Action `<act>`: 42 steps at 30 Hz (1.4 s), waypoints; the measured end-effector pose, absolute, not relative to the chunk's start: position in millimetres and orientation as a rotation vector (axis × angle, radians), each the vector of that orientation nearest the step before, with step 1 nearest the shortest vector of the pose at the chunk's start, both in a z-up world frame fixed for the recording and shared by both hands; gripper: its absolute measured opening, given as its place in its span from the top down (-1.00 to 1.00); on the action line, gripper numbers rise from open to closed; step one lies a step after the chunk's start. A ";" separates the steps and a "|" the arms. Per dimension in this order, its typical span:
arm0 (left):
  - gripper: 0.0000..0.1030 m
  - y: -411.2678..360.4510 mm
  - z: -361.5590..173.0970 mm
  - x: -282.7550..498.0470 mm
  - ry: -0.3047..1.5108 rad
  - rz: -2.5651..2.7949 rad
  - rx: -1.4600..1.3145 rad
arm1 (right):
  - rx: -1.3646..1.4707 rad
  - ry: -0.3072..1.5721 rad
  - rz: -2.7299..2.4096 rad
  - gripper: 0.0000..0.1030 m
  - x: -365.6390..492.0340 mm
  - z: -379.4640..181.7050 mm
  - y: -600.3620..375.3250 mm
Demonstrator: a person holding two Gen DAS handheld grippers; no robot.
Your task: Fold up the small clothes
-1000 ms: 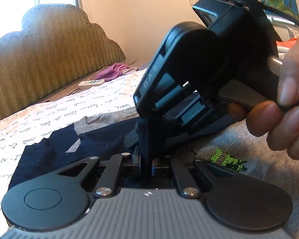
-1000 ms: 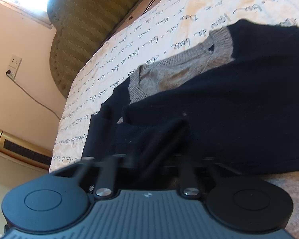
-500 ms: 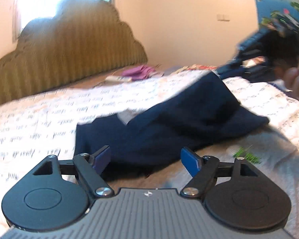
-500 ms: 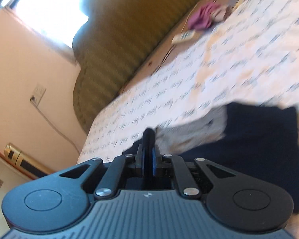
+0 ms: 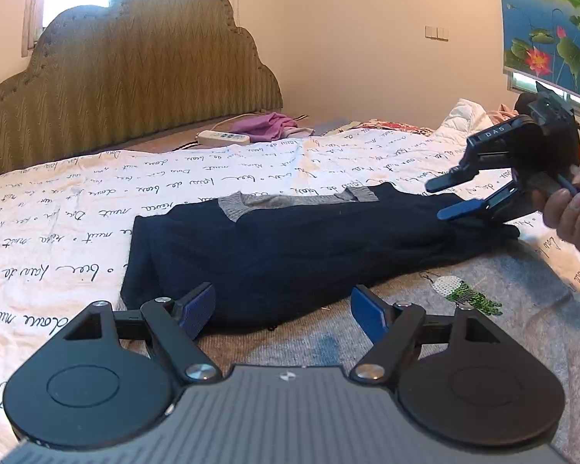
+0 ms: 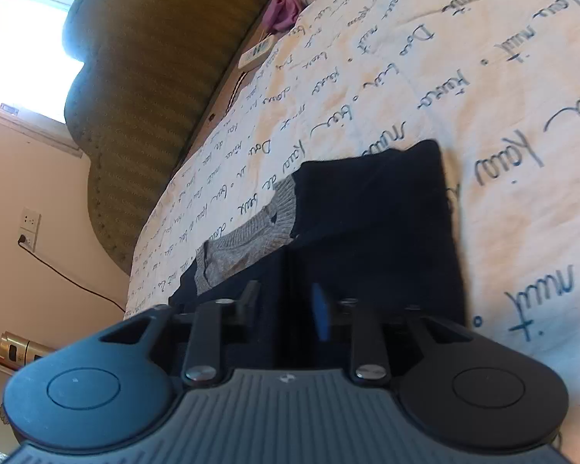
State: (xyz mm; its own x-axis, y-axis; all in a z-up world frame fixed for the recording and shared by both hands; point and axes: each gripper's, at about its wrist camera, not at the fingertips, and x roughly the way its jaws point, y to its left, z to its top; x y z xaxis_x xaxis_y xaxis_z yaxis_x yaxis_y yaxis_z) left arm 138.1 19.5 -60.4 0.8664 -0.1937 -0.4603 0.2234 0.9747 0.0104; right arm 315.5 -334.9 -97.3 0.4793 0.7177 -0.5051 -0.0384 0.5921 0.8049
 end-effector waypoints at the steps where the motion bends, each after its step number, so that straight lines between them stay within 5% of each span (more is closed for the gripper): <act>1: -0.55 20.9 -61.1 138.8 0.480 -0.217 0.053 | 0.814 0.975 0.542 0.06 315.9 -97.3 -330.0; 3: -0.55 26.0 -62.3 140.6 0.491 -0.210 0.020 | 0.789 0.988 0.554 -0.12 318.9 -99.3 -320.4; 11: -0.62 29.7 -65.1 143.4 0.531 -0.200 -0.018 | 0.606 1.029 0.611 -0.08 322.8 -96.1 -269.7; 13: -0.63 29.7 -65.2 141.5 0.524 -0.195 -0.020 | 0.551 1.023 0.600 0.81 321.4 -95.3 -264.9; 15: -0.63 31.7 -65.0 140.9 0.519 -0.192 -0.029 | 0.551 0.979 0.609 0.88 316.0 -90.9 -268.2; 22: -0.70 36.1 -64.3 138.0 0.504 -0.188 -0.056 | 0.663 0.776 0.641 0.90 305.1 -45.7 -322.5; 29: -0.71 41.0 -51.1 136.6 0.476 -0.144 -0.079 | 0.634 0.909 0.470 0.90 312.8 -100.3 -346.9; 34: -0.90 60.2 -20.1 175.4 0.457 0.005 -0.127 | 0.658 0.905 0.481 0.90 310.1 -109.0 -349.7; 40: -0.41 96.3 -51.7 280.0 0.829 0.001 -0.262 | 0.694 0.925 0.492 0.90 312.4 -111.0 -352.6; 42: -0.23 99.8 -55.8 285.2 0.802 -0.008 -0.297 | 0.701 0.924 0.502 0.90 311.7 -113.2 -354.2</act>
State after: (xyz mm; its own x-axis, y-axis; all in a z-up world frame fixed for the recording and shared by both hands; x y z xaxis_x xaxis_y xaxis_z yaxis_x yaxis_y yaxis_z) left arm 285.2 99.8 -55.8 0.6973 -0.1187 -0.7069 -0.1051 0.9586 -0.2646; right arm 311.7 -354.2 -113.2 0.5166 0.6618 -0.5432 -0.0960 0.6752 0.7314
